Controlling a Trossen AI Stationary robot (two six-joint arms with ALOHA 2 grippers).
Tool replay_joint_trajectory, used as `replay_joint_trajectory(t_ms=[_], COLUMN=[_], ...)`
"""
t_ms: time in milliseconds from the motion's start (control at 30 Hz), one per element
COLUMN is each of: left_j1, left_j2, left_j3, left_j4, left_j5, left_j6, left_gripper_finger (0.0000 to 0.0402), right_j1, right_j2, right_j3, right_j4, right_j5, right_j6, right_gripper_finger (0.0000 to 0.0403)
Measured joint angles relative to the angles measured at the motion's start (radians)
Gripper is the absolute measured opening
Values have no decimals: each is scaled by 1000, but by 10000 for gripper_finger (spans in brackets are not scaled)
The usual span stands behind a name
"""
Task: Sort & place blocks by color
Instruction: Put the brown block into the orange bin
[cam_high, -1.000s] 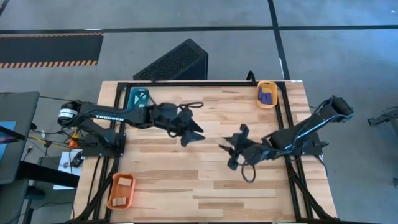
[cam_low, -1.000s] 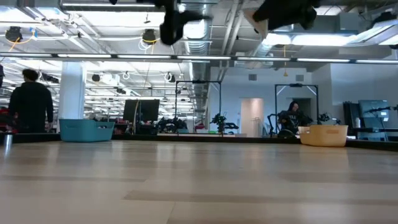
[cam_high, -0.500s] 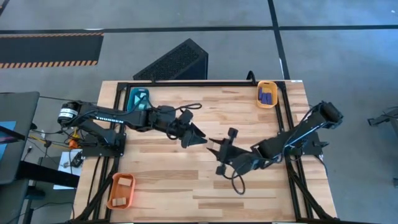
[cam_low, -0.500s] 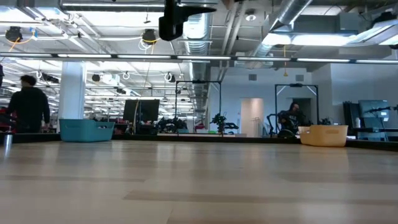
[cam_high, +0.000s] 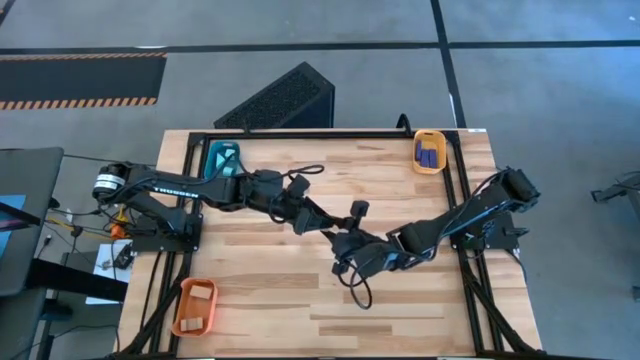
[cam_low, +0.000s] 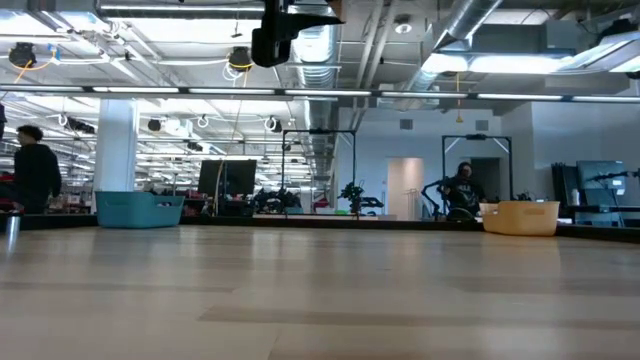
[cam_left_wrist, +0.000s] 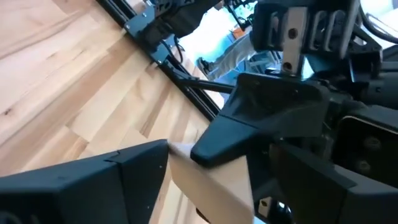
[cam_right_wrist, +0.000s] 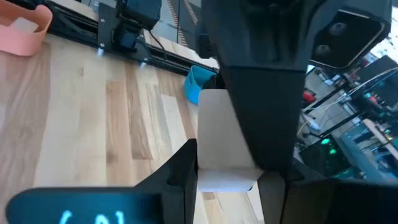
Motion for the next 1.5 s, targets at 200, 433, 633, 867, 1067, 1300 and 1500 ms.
replay_joint_trajectory(t_ms=[200, 433, 633, 867, 1067, 1300, 1500], left_j1=[0, -8, -30, -39, -21, 11, -14], left_j2=[2, -3, -3, -2, 1, -55, -180], left_j3=[0, 2, 2, 2, 1, -2, -2], left_j4=[-56, -68, -72, -71, -71, -243, -591], left_j5=[-25, -44, -137, -165, -198, -254, -374], left_j6=[-22, -17, 26, 87, 117, 136, 82], left_gripper_finger=[219, 159, 113, 98, 98, 99, 100], right_j1=[-6, -18, -13, -7, -8, -6, -7], right_j2=[-5, -3, -3, -3, -3, -4, -4], right_j3=[4, 2, 2, 2, 4, 7, 7], right_j4=[11, 49, 24, 10, -10, -104, -263], right_j5=[53, 26, 27, 32, 96, 124, 121], right_j6=[-36, -128, -131, -97, 76, 432, 807], right_gripper_finger=[122, 123, 124, 151, 216, 263, 267])
